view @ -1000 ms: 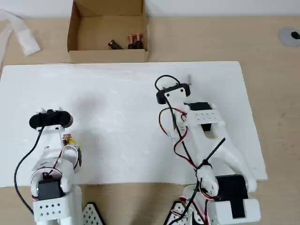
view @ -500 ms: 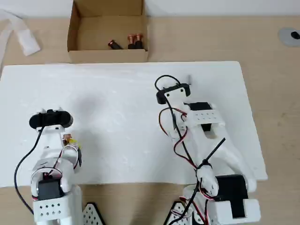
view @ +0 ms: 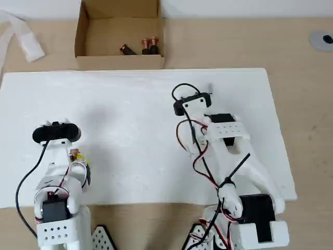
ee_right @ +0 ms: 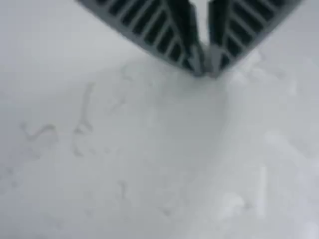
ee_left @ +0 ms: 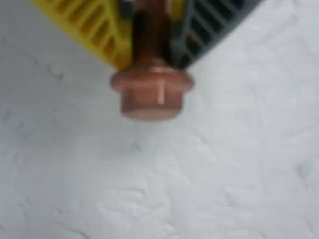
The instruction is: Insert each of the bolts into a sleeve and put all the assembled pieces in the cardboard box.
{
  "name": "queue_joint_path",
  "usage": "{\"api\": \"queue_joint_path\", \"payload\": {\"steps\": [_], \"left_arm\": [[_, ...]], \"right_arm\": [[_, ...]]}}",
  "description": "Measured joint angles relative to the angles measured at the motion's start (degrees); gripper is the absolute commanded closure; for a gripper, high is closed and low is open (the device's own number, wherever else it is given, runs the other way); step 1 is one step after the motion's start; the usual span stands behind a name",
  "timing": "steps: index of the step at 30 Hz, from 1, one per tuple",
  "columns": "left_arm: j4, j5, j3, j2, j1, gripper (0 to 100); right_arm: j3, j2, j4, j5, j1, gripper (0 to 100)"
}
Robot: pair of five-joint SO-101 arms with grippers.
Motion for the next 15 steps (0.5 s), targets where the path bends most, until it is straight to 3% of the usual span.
{"api": "queue_joint_path", "payload": {"steps": [10,15], "left_arm": [[0.0,0.0,0.0,0.0,0.0,99],[0.0,0.0,0.0,0.0,0.0,99]], "right_arm": [[0.0,0.0,0.0,0.35,0.0,98.8],[-6.42,1.49,6.24,7.47,0.0,98.8]]}}
